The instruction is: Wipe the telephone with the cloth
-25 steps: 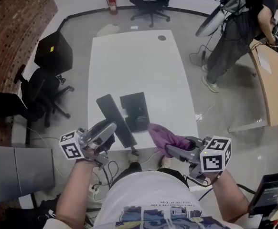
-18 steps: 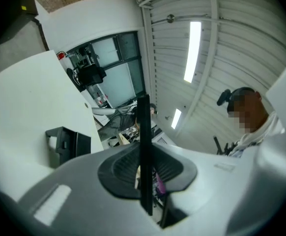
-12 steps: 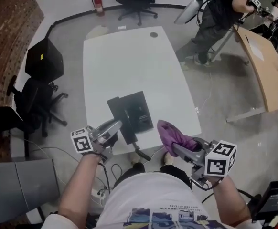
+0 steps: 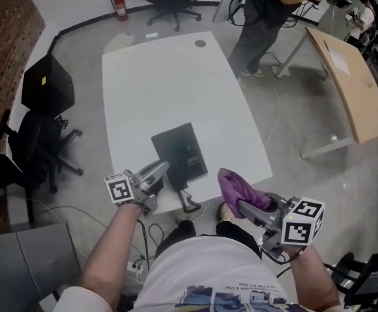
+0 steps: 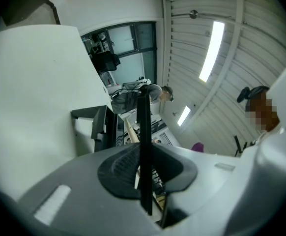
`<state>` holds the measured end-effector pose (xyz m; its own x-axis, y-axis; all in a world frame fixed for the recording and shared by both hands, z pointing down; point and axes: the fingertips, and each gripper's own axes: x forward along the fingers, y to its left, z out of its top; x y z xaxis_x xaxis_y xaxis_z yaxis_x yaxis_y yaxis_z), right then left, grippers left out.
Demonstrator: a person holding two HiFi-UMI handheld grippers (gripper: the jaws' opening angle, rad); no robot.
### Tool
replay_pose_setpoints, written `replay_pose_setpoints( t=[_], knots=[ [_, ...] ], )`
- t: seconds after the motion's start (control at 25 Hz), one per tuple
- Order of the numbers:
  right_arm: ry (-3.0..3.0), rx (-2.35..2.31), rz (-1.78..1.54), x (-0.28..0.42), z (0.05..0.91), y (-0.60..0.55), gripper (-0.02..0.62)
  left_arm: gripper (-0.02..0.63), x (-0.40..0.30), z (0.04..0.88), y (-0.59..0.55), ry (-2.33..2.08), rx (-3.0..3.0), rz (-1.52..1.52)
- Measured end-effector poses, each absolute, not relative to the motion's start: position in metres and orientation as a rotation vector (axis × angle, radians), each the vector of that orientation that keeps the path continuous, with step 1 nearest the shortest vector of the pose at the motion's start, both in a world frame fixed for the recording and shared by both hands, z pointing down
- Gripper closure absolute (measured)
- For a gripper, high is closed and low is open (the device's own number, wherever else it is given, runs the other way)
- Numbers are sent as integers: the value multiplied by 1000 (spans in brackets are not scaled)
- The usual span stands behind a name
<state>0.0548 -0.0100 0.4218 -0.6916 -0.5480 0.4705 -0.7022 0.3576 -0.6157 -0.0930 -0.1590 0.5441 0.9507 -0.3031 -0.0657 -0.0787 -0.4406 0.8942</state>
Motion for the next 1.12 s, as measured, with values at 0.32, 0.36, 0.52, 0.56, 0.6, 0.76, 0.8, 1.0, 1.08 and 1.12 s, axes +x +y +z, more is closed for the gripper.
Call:
replay_pose_setpoints(
  t=[0.32, 0.36, 0.52, 0.56, 0.6, 0.76, 0.8, 1.0, 1.08, 1.12],
  knots=[
    [-2392, 1123, 1272, 45, 422, -10, 512, 526, -85, 565, -168, -259, 1990, -251],
    [-2390, 1117, 1272, 44, 423, -10, 512, 526, -83, 569, -169, -257, 1972, -257],
    [-2389, 1108, 1268, 40, 424, -11, 512, 526, -80, 583, -170, -257, 1964, -247],
    [-2388, 1109, 1268, 39, 424, -12, 512, 526, -80, 587, -171, -262, 1980, -233],
    [-2389, 1108, 1269, 38, 424, -13, 512, 526, -81, 590, -171, -267, 1985, -218],
    [-2386, 1098, 1277, 34, 425, -12, 512, 526, -79, 595, -170, -278, 1980, -204],
    [-2384, 1097, 1279, 33, 425, -13, 512, 526, -78, 595, -171, -278, 1982, -204],
    [-2379, 1101, 1280, 31, 427, -17, 512, 526, -75, 594, -171, -274, 1980, -209],
    [-2376, 1102, 1279, 31, 427, -18, 512, 526, -75, 594, -170, -283, 1967, -202],
    [-2374, 1102, 1280, 30, 427, -18, 512, 526, -76, 596, -171, -290, 1962, -198]
  ],
)
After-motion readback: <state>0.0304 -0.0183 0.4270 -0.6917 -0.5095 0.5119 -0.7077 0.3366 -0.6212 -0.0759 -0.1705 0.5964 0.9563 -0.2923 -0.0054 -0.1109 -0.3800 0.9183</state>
